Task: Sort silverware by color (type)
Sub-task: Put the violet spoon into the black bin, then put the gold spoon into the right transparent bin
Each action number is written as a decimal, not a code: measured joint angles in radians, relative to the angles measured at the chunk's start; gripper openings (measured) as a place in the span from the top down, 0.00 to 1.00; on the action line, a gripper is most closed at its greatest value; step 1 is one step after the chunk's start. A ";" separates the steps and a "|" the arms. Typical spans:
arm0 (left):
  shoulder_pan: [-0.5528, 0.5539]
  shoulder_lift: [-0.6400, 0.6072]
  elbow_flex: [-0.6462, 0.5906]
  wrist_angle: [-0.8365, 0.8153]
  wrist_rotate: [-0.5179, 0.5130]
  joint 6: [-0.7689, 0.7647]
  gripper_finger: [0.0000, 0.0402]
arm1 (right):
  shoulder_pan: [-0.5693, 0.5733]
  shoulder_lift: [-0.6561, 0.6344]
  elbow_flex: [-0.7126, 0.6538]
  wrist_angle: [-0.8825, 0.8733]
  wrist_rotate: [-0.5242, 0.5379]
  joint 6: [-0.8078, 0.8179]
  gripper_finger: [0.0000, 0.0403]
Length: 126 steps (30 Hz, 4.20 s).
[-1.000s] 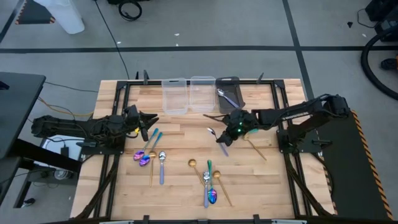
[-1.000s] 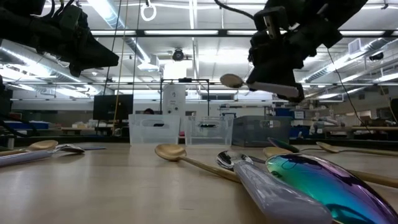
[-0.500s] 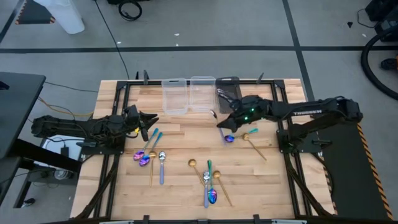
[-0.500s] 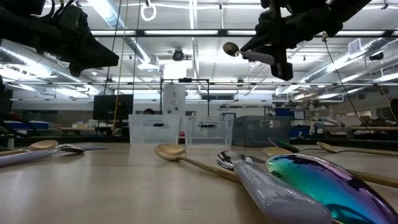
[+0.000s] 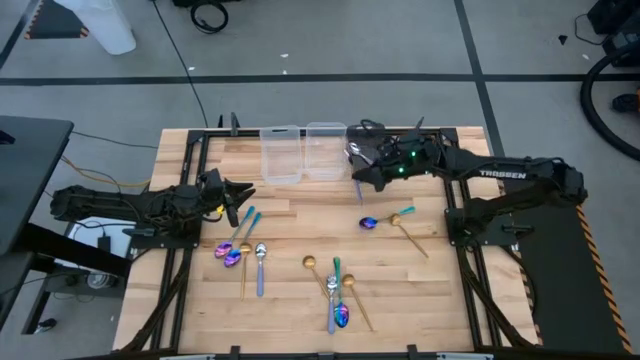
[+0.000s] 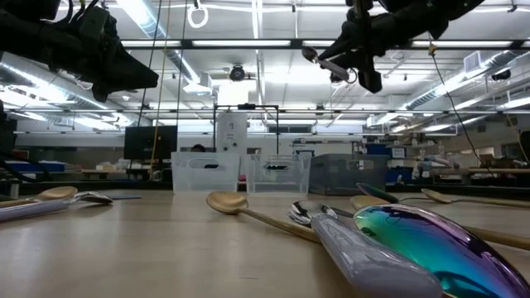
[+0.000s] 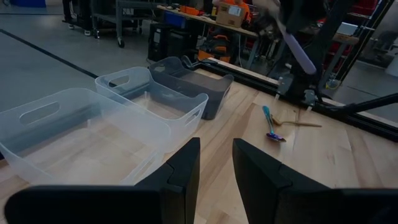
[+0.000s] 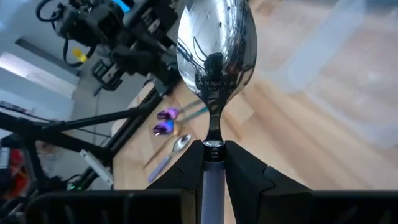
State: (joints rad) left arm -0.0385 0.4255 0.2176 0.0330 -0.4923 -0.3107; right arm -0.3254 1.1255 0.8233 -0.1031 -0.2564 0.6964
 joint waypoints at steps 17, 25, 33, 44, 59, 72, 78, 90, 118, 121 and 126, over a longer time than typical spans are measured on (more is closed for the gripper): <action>0.000 0.000 0.000 0.001 0.000 0.002 0.74 | -0.151 0.010 0.134 -0.151 0.127 -0.193 0.85; 0.003 0.000 0.000 0.001 0.000 0.003 0.74 | -0.186 0.112 0.140 -0.165 0.218 -0.269 0.85; 0.003 0.000 0.000 0.001 0.000 0.006 0.74 | -0.223 0.272 0.257 -0.251 0.241 -0.358 0.85; 0.003 0.000 0.000 -0.001 0.000 0.008 0.74 | -0.254 0.428 0.438 -0.422 0.316 -0.449 0.85; 0.003 0.000 0.000 -0.002 0.000 0.008 0.74 | -0.294 0.480 0.439 -0.483 0.338 -0.499 0.85; 0.002 0.000 0.000 -0.006 0.000 0.008 0.74 | -0.304 0.552 0.405 -0.526 0.415 -0.514 0.85; 0.002 0.000 0.000 -0.007 -0.001 0.008 0.74 | -0.310 0.566 0.355 -0.499 0.417 -0.500 0.85; 0.002 0.000 0.000 -0.003 -0.001 0.008 0.74 | -0.343 0.575 0.230 -0.375 0.396 -0.487 0.85; 0.003 0.000 0.000 -0.001 0.000 0.008 0.74 | -0.353 0.575 0.145 -0.295 0.281 -0.407 0.69; 0.002 0.000 0.000 -0.002 -0.001 0.008 0.74 | -0.353 0.574 0.148 -0.306 0.280 -0.398 0.68; 0.002 0.000 0.000 -0.006 0.000 0.008 0.74 | -0.349 0.574 0.203 -0.369 0.280 -0.393 0.68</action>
State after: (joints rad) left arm -0.0360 0.4259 0.2173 0.0265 -0.4927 -0.3023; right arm -0.6743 1.6995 1.0266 -0.4721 0.0235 0.3038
